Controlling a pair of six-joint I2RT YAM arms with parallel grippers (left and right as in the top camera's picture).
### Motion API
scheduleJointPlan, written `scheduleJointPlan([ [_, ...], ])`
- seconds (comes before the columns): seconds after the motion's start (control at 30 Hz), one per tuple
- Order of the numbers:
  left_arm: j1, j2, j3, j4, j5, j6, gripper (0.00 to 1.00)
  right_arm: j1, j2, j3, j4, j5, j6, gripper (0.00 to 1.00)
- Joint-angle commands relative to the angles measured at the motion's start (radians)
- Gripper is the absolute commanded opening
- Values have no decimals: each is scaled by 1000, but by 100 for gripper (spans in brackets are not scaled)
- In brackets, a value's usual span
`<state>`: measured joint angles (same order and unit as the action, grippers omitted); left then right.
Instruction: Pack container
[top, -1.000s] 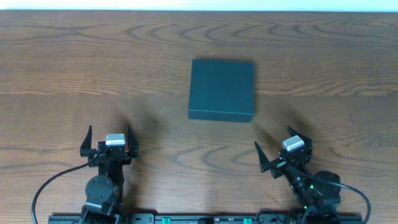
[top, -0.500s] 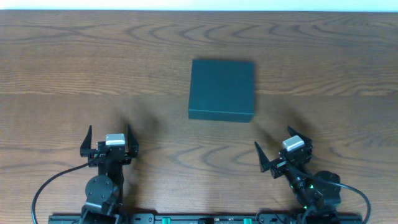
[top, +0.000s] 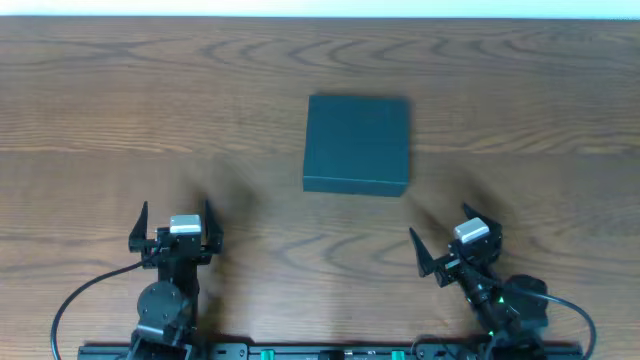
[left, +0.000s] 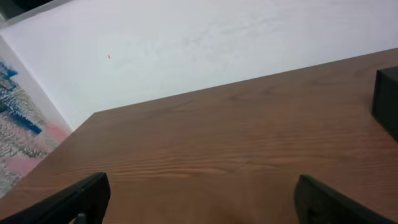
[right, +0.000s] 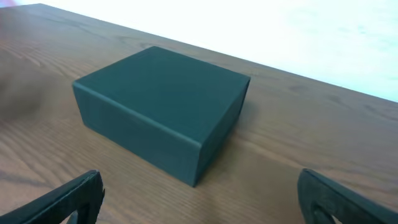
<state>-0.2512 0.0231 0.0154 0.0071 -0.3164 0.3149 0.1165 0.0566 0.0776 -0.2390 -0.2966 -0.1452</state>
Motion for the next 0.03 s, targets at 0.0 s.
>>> scheduleJointPlan([
  [0.0, 4, -10, -11, -55, 7, 3, 96, 10, -8, 3, -13, -11, -2, 99],
])
